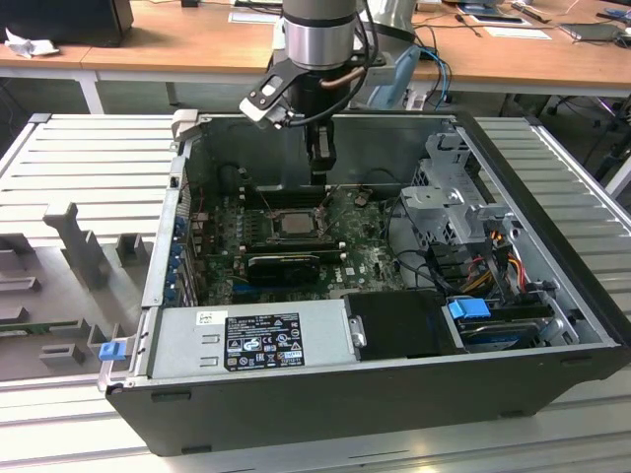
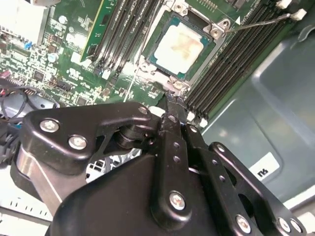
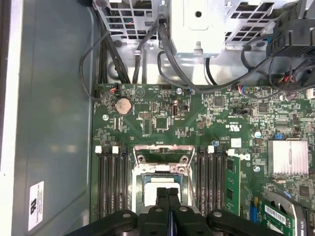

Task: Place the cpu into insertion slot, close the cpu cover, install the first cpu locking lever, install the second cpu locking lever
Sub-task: 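Close the cpu cover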

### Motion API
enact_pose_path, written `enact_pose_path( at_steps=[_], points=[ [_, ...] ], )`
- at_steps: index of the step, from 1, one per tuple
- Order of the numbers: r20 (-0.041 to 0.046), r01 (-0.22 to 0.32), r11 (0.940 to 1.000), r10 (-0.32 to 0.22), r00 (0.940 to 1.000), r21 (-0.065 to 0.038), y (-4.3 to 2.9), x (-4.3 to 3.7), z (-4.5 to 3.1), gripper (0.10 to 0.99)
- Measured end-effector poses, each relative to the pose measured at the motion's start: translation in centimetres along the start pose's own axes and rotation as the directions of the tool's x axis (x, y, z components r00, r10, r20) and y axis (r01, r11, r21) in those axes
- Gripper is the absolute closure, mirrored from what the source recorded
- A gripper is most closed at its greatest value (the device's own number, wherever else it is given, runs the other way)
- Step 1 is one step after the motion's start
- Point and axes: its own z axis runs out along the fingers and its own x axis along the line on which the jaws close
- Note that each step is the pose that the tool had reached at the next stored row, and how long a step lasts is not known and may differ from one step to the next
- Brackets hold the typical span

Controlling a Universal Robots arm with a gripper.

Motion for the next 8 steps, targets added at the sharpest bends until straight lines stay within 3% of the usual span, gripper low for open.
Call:
enact_pose_path(
  at_steps=[2,5,8],
  points=[
    [-0.0002,0.0,1.0,0.0,1.0,0.0,0.33,0.0,-0.11,0.98],
    [0.0,0.0,1.0,0.0,1.0,0.0,0.54,0.02,-1.07,0.98],
    [0.0,0.0,1.0,0.0,1.0,0.0,0.92,0.01,-1.26,0.98]
  ],
)
